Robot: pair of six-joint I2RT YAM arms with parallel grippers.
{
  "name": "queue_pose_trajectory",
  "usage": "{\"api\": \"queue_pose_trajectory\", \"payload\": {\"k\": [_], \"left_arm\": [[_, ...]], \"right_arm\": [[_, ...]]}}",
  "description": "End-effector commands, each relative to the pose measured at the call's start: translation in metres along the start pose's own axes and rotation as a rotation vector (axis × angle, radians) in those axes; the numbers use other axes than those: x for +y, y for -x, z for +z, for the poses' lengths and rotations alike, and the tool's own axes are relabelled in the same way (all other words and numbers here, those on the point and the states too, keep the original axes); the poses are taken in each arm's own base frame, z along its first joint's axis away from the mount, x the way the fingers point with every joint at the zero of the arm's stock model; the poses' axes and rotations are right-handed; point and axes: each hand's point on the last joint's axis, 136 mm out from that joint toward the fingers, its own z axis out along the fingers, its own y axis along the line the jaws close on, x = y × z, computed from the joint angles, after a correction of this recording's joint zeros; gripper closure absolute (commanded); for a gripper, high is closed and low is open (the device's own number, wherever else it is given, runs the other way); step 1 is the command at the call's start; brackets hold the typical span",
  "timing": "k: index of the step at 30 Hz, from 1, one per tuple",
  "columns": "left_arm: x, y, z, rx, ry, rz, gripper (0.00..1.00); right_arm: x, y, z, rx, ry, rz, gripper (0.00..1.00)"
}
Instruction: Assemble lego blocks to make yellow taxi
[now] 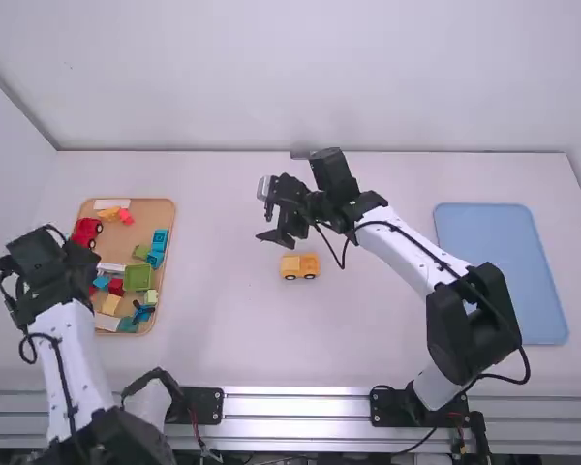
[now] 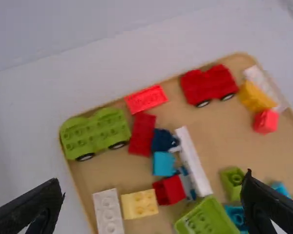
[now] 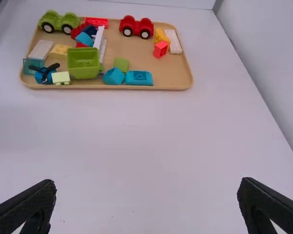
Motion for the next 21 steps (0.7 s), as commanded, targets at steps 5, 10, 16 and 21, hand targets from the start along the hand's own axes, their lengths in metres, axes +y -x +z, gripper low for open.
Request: {"api": "queue_pose_trajectory", "payload": {"k": [5,10,16,21], "left_arm": [[-0.014,-0.01,0.021,0.223,-0.12,0.11,0.1],[-0.023,-0.035,0.039,0.371,-0.174,0.297,0.11],[-0.016,-0.067,0.073,0.528,-0.155,0.352,0.04],[-0.011,-0.089,0.085,0.615,-0.17,0.453,0.0]], "right_arm": [[-0.011,0.013,-0.002,-0.017,-0.03,-0.029,0.01],[-0.013,0.015,-0.003,-0.025,-0.04,-0.021,0.01],[-0.02,0.01,-0.003,0.009,-0.081,-0.027,0.01],[-0.023,0.007,-0.003,0.021,-0.097,-0.028,0.01]]}}
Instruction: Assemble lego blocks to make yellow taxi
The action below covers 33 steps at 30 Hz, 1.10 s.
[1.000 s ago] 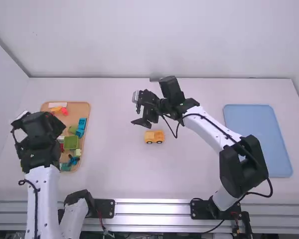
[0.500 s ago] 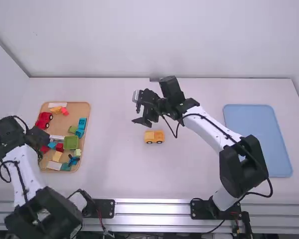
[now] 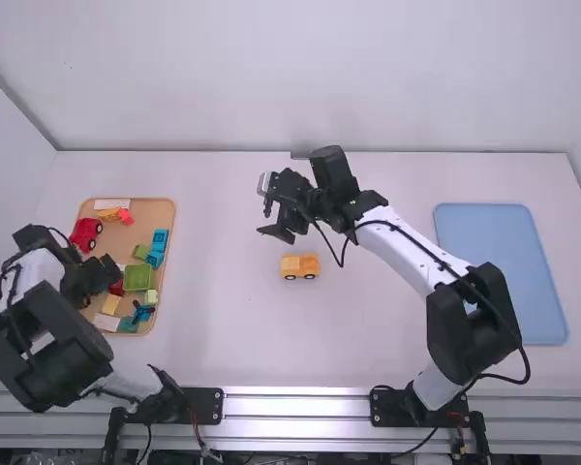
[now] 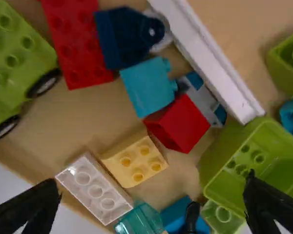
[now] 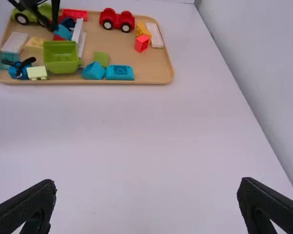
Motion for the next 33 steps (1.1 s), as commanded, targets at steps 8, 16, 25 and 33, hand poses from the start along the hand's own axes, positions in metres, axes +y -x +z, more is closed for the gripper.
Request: {"api": "queue_pose_trajectory", "payload": {"k": [8,16,25,33], "left_arm": [[0.0,-0.006,0.014,0.061,-0.022,0.338,0.34],[0.01,-0.008,0.024,0.072,0.025,0.562,0.29],[0.009,-0.025,0.04,0.087,-0.002,0.782,0.28],[0.015,-0.018,0.045,0.059,0.047,0.753,0.29]], "right_arm": [[-0.014,0.012,-0.003,-0.023,-0.04,-0.026,0.01],[-0.02,0.013,-0.006,-0.03,-0.057,-0.031,0.01],[-0.032,0.005,-0.014,-0.027,-0.085,0.036,0.01],[-0.035,0.003,-0.016,-0.025,-0.092,0.039,0.01]]}}
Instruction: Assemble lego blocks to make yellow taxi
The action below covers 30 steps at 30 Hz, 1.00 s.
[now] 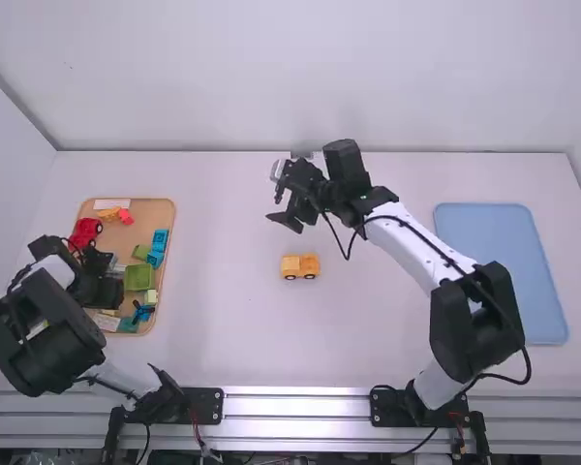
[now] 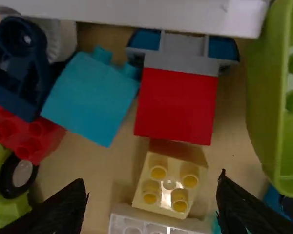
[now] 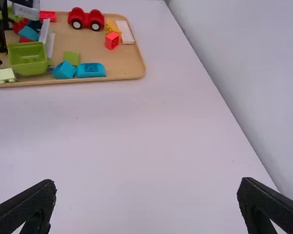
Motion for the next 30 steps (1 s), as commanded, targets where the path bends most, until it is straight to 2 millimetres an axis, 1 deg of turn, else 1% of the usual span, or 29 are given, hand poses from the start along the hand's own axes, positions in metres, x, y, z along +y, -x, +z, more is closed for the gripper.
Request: {"api": "queue_pose_trajectory", "payload": {"k": [1,6,10,11,15,16,18,21,23,26,27,28,30], "left_arm": [[-0.005,-0.009,0.009,0.034,-0.016,0.01,0.3],[-0.008,-0.011,0.015,0.042,-0.037,0.01,0.37],[-0.01,-0.011,0.021,0.045,-0.05,0.01,0.39],[-0.011,-0.012,0.024,0.051,-0.06,0.009,0.43],[-0.015,-0.014,0.031,0.065,-0.081,0.009,0.47],[-0.015,-0.014,0.031,0.065,-0.08,0.01,0.51],[-0.016,-0.009,0.032,0.054,-0.076,0.021,0.67],[-0.015,-0.006,0.031,0.049,-0.068,0.027,0.69],[-0.011,-0.002,0.027,0.037,-0.055,-0.02,0.73],[-0.005,0.006,0.018,0.006,-0.03,-0.084,0.75],[-0.001,0.01,0.012,-0.01,-0.016,-0.107,0.75],[-0.001,0.011,0.011,-0.014,-0.014,-0.112,0.75],[0.003,0.019,-0.005,-0.058,0.003,-0.152,0.75]], "right_arm": [[-0.005,0.012,-0.001,-0.024,-0.007,-0.011,0.01],[-0.007,0.014,-0.001,-0.031,-0.014,-0.018,0.01],[-0.008,0.017,-0.001,-0.04,-0.02,-0.026,0.01],[-0.009,0.018,-0.001,-0.042,-0.021,-0.028,0.01],[-0.01,0.019,-0.001,-0.048,-0.025,-0.034,0.01],[-0.01,0.019,-0.001,-0.049,-0.026,-0.035,0.01],[-0.012,0.019,-0.001,-0.043,-0.037,-0.035,0.01],[-0.016,0.016,-0.001,-0.026,-0.061,-0.035,0.01],[-0.021,0.015,-0.002,-0.018,-0.089,-0.013,0.01],[-0.029,0.015,-0.004,-0.022,-0.117,0.025,0.01],[-0.031,0.015,-0.006,-0.032,-0.115,0.025,0.01],[-0.032,0.015,-0.007,-0.033,-0.114,0.026,0.01],[-0.036,0.015,-0.011,-0.047,-0.117,0.028,0.01]]}}
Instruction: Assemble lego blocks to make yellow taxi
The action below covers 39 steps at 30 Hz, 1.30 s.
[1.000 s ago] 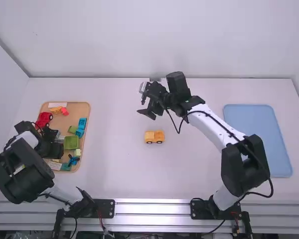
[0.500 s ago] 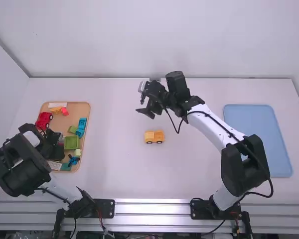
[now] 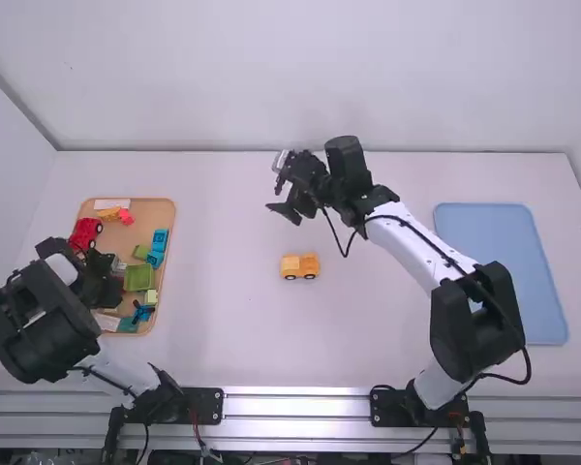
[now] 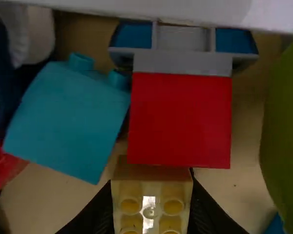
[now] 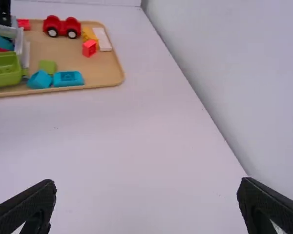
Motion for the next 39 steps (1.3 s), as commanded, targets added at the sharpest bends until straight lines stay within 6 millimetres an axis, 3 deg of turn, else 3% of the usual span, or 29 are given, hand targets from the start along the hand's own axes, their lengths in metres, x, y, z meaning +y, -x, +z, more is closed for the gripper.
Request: {"api": "queue_pose_trajectory", "payload": {"k": [1,9,11,14,21,23,30,37,39], "left_arm": [[0.003,0.022,-0.029,-0.098,0.022,-0.044,0.75],[-0.042,0.066,-0.106,-0.373,-0.01,0.106,0.69],[-0.075,0.085,-0.133,-0.474,-0.041,0.211,0.69],[-0.112,0.101,-0.147,-0.536,-0.069,0.328,0.8],[-0.211,0.124,-0.153,-0.61,-0.175,0.592,0.74],[-0.246,0.131,-0.151,-0.637,-0.21,0.683,0.72],[-0.315,0.139,-0.144,-0.607,-0.313,0.793,0.77],[-0.374,0.147,-0.134,-0.463,-0.381,0.946,0.8],[-0.403,0.147,-0.133,-0.444,-0.397,1.051,0.8]], "right_arm": [[-0.014,0.009,-0.006,-0.028,-0.022,0.009,0.01],[-0.031,0.0,-0.016,-0.016,-0.059,0.045,0.01],[-0.038,-0.002,-0.022,-0.019,-0.077,0.12,0.01],[-0.05,-0.006,-0.033,-0.019,-0.107,0.161,0.01],[-0.076,-0.022,-0.078,0.023,-0.19,0.243,0.01],[-0.082,-0.032,-0.1,0.057,-0.229,0.281,0.01],[-0.087,-0.073,-0.148,0.098,-0.389,0.412,0.01],[-0.071,-0.096,-0.185,-0.006,-0.537,0.484,0.01],[-0.07,-0.11,-0.203,-0.012,-0.623,0.537,0.01]]}}
